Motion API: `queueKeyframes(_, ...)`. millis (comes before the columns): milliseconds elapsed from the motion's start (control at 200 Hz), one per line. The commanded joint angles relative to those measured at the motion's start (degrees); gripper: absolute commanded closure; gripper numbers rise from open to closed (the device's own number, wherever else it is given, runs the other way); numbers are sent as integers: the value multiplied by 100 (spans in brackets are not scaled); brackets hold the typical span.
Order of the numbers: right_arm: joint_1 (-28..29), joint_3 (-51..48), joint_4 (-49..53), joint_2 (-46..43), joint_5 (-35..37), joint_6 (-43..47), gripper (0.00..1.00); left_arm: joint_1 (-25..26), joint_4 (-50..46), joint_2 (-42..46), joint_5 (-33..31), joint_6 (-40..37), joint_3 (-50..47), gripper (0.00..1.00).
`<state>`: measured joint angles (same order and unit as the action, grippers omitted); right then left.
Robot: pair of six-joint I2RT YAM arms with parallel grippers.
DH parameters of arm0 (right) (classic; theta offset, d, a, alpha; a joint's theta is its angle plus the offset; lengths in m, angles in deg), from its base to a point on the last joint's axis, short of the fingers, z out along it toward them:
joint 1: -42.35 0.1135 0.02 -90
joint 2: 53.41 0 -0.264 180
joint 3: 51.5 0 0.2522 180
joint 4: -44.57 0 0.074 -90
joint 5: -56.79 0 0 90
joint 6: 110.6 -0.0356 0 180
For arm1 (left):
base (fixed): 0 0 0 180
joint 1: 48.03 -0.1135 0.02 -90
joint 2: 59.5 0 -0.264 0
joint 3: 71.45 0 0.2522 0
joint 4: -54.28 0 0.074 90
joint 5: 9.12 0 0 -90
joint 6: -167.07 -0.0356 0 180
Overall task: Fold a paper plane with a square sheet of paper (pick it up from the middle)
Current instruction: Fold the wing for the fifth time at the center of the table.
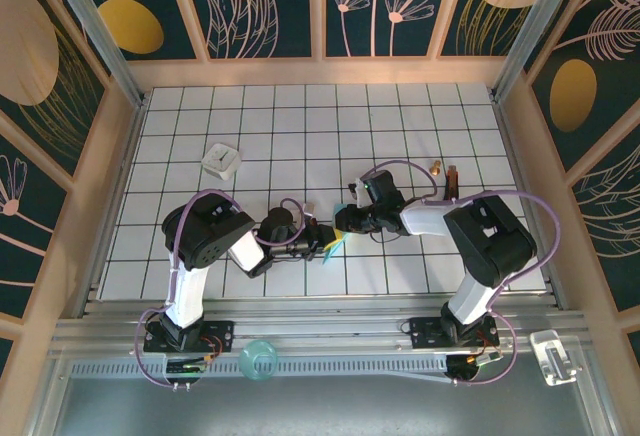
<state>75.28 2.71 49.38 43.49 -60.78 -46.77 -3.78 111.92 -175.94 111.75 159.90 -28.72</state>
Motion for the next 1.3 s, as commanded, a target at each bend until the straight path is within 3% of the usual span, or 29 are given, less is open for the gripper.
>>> queueKeyframes(0, -41, -53, -19, 214, 58, 174, 78, -2, -886, -324, -90, 84, -291, 100)
queueKeyframes(255, -50, -150, 163, 373, 195, 191, 79, 3, -1064, -171, -136, -11, -307, 100)
queueKeyframes(706, -57, -186, 271, 424, 183, 271, 79, -2, -2332, 887, -457, -704, -326, 70)
queueKeyframes(951, -61, -160, 292, 450, 173, 262, 79, 8, -3728, 2080, -817, -1833, -138, 59)
queueKeyframes(1121, -58, -126, 330, 452, 174, 243, 79, 205, -4170, 2834, -1074, -2619, -14, 69)
queueKeyframes(1296, -58, -63, 369, 470, 182, 274, 79, 717, -4169, 2757, -861, -3186, 466, 81)
